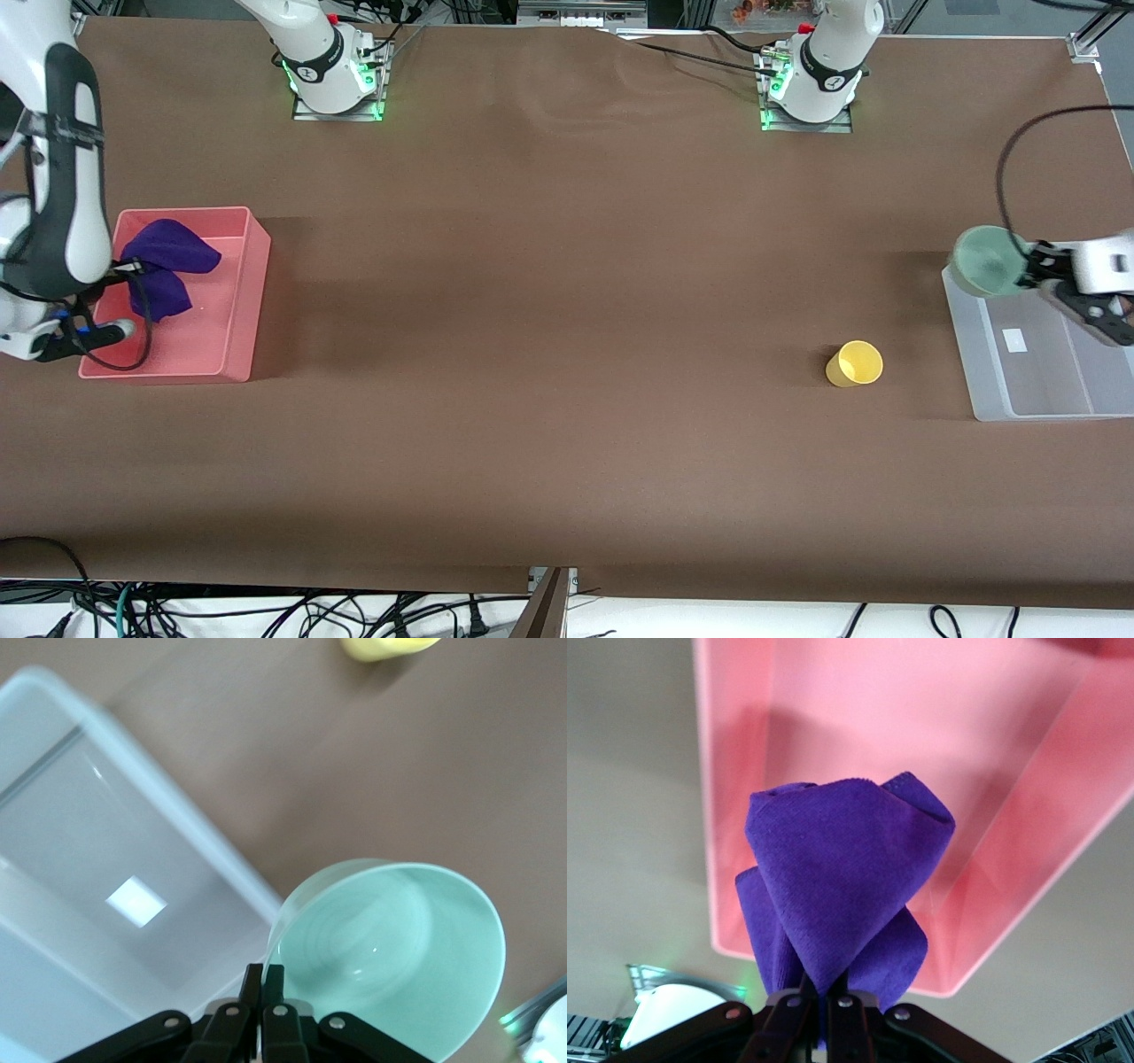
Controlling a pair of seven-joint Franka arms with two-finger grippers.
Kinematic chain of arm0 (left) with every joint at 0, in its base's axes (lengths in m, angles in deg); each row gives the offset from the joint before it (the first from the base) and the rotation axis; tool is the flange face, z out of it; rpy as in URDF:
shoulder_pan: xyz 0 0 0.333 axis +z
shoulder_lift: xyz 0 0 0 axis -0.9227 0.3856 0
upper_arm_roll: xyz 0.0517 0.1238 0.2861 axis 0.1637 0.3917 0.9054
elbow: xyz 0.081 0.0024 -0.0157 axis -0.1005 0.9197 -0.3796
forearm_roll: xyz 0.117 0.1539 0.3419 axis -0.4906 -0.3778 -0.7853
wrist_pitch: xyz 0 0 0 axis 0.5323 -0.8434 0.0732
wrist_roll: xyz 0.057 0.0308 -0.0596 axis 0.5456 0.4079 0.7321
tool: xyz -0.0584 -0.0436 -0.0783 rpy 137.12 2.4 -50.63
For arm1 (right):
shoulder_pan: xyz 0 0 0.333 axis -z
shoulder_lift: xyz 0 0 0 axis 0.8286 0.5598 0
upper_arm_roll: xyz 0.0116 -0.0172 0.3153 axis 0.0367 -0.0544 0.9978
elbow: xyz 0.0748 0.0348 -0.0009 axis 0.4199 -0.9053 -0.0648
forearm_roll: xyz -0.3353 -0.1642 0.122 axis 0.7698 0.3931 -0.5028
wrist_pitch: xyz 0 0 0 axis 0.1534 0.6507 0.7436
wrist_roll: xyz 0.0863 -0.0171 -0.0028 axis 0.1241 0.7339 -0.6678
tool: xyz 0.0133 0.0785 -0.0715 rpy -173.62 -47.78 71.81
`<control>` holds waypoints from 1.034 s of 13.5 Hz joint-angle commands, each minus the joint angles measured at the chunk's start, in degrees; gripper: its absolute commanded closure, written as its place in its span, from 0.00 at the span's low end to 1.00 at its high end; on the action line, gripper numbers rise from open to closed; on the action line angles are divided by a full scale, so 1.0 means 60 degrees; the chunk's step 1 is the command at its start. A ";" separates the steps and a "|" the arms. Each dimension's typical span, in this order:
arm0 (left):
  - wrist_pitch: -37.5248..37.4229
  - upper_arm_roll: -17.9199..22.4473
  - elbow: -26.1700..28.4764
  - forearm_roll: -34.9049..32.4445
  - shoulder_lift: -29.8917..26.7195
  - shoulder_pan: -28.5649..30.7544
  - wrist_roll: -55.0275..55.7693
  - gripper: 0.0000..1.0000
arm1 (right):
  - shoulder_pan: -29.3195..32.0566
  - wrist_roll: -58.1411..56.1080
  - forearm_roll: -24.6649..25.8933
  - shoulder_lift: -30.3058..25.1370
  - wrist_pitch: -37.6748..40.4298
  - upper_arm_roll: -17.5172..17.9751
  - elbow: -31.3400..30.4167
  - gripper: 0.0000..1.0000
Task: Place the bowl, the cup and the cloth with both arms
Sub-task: 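Carry the cloth into the pink bin while the left gripper carries the bowl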
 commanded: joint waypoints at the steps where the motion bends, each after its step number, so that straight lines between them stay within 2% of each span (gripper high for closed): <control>1: -0.0251 -0.0139 -0.2148 -0.0247 0.2221 0.0923 -0.1187 1.00 | 0.0019 -0.0270 0.0106 -0.0059 -0.1057 -0.0078 -0.0861 0.58; 2: -0.0135 -0.0139 -0.2414 -0.0247 0.2574 0.1100 -0.1569 1.00 | 0.0034 -0.0255 0.0034 -0.0015 -0.1133 -0.0092 -0.0862 0.01; 4: 0.0827 -0.0139 -0.2460 -0.0291 0.2971 0.1467 -0.2010 1.00 | 0.0034 -0.0226 -0.0229 -0.0334 -0.0843 -0.0078 -0.0615 0.00; 6: 0.1519 -0.0139 -0.2402 -0.0291 0.3250 0.1643 -0.2071 1.00 | 0.0020 -0.0211 -0.0625 -0.0687 0.0004 0.0068 0.0232 0.00; 7: 0.1609 -0.0139 -0.2373 -0.0277 0.3324 0.1629 -0.2041 0.85 | 0.0019 -0.0124 -0.0641 -0.0775 0.0632 0.0460 0.0846 0.00; 8: 0.1610 -0.0139 -0.2373 -0.0291 0.3324 0.1615 -0.2012 0.60 | 0.0019 -0.0051 -0.0626 -0.0878 0.1247 0.0856 0.1359 0.00; 9: 0.1595 -0.0139 -0.2358 -0.0291 0.3310 0.1600 -0.1997 0.02 | 0.0019 0.0051 -0.0626 -0.0995 0.1703 0.1150 0.1829 0.00; 11: 0.1464 -0.0198 -0.2431 -0.0291 0.3135 0.1556 -0.2027 0.00 | 0.0019 0.0794 -0.0626 -0.1462 0.2029 0.1910 0.2199 0.00; 14: 0.0544 -0.0592 -0.2577 -0.0101 0.2331 0.1148 -0.1764 0.00 | 0.0019 0.3896 -0.0422 -0.2107 0.2088 0.3083 0.2200 0.00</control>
